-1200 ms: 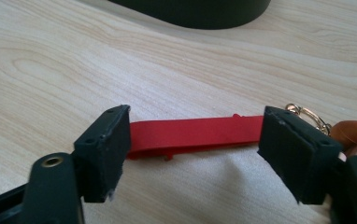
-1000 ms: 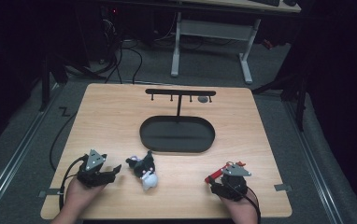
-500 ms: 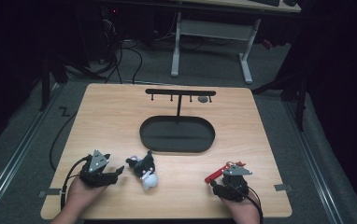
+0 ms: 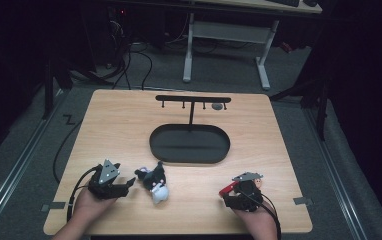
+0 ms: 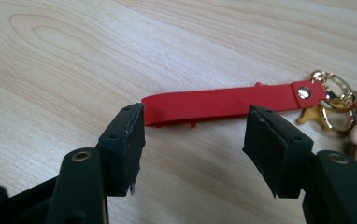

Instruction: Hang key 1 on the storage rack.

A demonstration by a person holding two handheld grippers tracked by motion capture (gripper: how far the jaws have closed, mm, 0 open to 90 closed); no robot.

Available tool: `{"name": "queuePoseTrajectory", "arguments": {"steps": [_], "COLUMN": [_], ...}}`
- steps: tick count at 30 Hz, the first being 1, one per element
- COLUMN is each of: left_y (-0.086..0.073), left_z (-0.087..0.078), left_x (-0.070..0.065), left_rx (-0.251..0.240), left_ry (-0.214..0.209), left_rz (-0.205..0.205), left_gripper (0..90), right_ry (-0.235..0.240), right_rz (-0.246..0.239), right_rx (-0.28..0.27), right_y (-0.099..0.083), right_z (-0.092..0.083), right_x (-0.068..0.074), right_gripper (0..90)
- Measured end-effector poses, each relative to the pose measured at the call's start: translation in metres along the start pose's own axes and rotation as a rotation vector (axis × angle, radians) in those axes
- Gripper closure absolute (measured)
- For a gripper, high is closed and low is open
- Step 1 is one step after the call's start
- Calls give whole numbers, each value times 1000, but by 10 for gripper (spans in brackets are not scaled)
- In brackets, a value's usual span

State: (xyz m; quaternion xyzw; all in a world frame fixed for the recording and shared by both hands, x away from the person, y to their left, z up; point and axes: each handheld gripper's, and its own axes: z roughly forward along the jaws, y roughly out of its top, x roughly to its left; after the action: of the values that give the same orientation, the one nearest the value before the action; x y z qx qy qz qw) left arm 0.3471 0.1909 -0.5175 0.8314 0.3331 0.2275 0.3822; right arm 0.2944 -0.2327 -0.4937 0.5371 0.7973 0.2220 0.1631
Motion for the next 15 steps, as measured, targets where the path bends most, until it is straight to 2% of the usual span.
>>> {"name": "queuePoseTrajectory", "arguments": {"steps": [5,10,15], "left_y": [1,1,0], "left_z": [-3,-4,-3], "left_x": [-3,-3,-3], "left_rx": [-8,-11,2], "left_ry": [7,10,7], "left_rz": [9,5,6], "left_gripper": [227,227,227], "right_ry": [12,10,33], "right_rz": [32,20,20], "right_rx": [43,77,113], "right_y": [10,15,12], "right_z": [-2,-4,-7], "right_x": [-2,-4,-6], "right_gripper": [375,374,374]}}
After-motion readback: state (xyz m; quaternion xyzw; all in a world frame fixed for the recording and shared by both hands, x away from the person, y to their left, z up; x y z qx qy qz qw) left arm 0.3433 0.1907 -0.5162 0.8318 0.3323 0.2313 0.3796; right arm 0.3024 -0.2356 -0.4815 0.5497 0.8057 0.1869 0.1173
